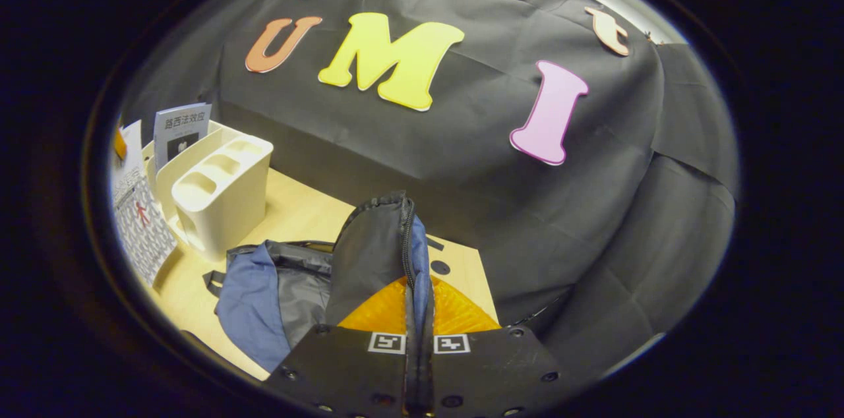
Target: Open the schoolbag, grab two books from the bookshelf and put them into the schoolbag.
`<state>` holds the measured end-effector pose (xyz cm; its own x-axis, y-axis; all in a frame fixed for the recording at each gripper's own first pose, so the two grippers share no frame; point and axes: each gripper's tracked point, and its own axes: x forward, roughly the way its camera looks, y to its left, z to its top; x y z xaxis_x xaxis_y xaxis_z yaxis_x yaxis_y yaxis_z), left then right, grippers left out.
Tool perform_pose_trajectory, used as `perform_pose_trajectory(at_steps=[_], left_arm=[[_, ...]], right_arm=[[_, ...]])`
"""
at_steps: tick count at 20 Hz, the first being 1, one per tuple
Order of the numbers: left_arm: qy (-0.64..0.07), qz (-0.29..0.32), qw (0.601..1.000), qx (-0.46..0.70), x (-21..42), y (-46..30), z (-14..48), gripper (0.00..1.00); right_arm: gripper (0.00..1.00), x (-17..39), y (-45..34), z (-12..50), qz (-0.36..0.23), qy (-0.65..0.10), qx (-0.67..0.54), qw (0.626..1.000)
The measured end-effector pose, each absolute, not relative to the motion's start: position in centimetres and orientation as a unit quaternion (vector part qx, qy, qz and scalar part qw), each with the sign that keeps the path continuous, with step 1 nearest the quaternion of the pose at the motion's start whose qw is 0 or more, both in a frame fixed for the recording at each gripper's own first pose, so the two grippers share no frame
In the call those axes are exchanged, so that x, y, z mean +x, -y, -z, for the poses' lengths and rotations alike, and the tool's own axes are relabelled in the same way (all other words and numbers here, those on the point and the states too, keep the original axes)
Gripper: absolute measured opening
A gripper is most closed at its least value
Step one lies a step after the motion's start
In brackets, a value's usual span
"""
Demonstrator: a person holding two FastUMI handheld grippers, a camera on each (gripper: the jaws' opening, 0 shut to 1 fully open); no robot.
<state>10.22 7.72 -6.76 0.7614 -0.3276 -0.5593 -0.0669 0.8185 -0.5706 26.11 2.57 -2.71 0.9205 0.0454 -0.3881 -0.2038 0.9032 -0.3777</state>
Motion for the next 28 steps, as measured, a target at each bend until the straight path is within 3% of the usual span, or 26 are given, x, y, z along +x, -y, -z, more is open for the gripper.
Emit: perform_pose_trajectory(at_steps=[8, 9, 15, 20, 28], left_arm=[[-0.295, 0.163, 0.865, -0.372, 9.7, 0.5, 6.1, 0.45], [-0.289, 0.173, 0.861, -0.382, 10.1, 1.7, 6.2, 0.45], [-0.27, 0.224, 0.82, -0.452, 14.1, 8.8, 6.6, 0.45], [-0.225, 0.186, 0.814, -0.503, 20.1, 11.4, 7.6, 0.45], [-0.256, 0.165, 0.771, -0.559, 23.1, 17.7, 11.6, 0.46]], right_arm=[[0.01, 26.2, -2.3, 3.1, -0.067, -0.197, -0.211, 0.955], [0.05, 26.2, -2.3, 2.9, -0.069, -0.197, -0.212, 0.955], [0.01, 26.0, -2.2, 2.1, -0.073, -0.188, -0.219, 0.955], [0.01, 25.9, -2.3, 1.8, -0.082, -0.176, -0.204, 0.959], [0.01, 25.8, -1.5, 1.3, -0.091, -0.168, -0.195, 0.962]])
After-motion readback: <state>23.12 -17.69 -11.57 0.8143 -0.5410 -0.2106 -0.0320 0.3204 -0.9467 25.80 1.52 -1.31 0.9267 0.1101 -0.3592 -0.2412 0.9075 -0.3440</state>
